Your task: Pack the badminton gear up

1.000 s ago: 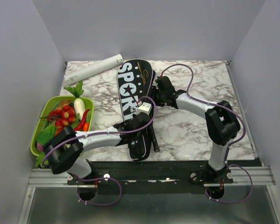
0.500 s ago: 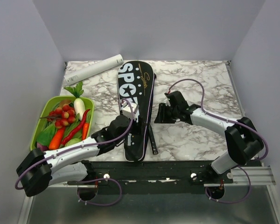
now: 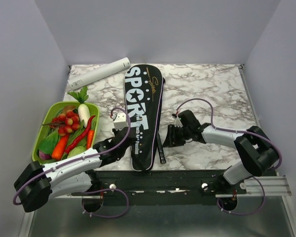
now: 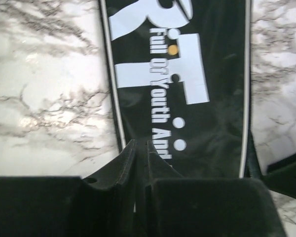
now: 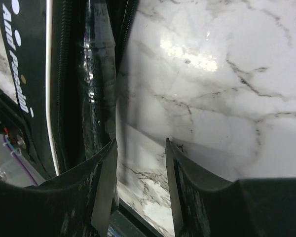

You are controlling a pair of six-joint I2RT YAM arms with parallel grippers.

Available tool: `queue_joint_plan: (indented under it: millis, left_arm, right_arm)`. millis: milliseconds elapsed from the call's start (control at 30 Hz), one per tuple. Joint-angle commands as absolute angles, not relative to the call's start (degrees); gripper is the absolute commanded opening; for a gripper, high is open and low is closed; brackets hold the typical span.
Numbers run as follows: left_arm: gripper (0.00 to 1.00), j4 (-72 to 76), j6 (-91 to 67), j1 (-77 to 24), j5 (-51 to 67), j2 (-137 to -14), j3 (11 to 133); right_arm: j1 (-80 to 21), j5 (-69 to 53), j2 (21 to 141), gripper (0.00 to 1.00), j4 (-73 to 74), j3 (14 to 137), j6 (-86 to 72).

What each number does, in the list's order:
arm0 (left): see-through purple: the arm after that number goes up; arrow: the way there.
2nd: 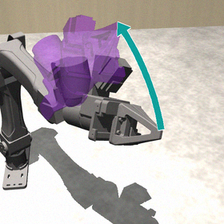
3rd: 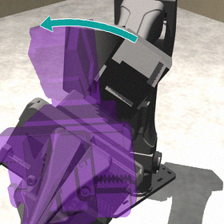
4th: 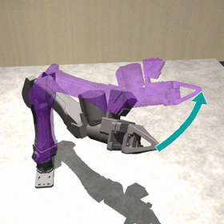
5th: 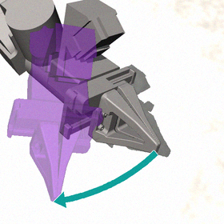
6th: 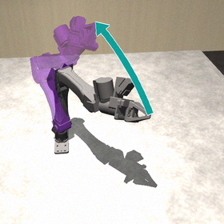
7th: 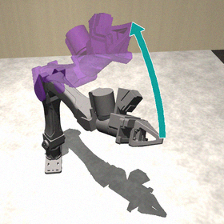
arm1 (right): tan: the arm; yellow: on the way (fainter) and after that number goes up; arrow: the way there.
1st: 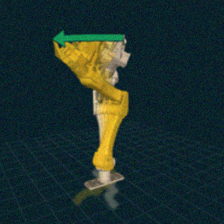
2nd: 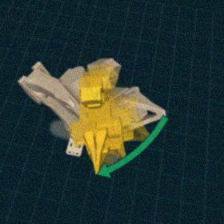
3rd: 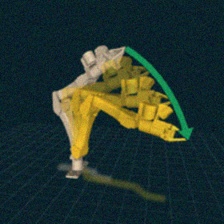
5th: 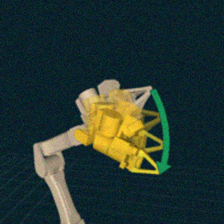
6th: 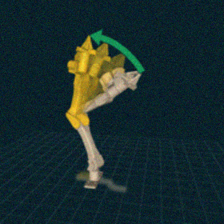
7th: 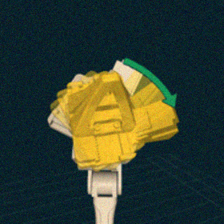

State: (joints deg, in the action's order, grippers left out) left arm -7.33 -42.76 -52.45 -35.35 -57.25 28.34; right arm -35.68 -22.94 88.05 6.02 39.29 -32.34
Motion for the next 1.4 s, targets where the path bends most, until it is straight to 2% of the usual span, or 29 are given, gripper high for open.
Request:
queue_joint_plan:
  millis: [0,100,167,400,667,1367]
  left_arm:
    - [0.14,-12.1,-50.4,-50.6,-41.0,-58.0,26.2]
    - [0.03,-13.2,-50.5,-49.6,-40.2,-60.4,26.4]
    - [0.0,-13.0,-50.6,-49.0,-39.1,-62.1,26.5]
    - [0.0,-9.3,-50.7,-48.6,-35.7,-66.6,25.6]
    - [0.0,-5.0,-50.9,-48.6,-33.4,-70.0,24.3]
    - [0.0,-0.4,-51.5,-48.7,-28.7,-71.8,21.5]
  right_arm:
    - [-36.7,-24.8,85.9,0.51,1.1,36.7,-34.7]
    - [-36.7,-21.2,84.2,0.51,3.1,36.4,-35.5]
    - [-36.7,-19.3,82.5,0.51,4.5,36.4,-35.9]
    - [-36.9,-18.6,77.6,0.5,4.9,35.8,-37.2]
    - [-38.1,-20.5,80.3,0.47,3.1,35.4,-38.3]
    - [-43.0,-31.1,89.0,0.38,-19.2,31.2,-49.6]
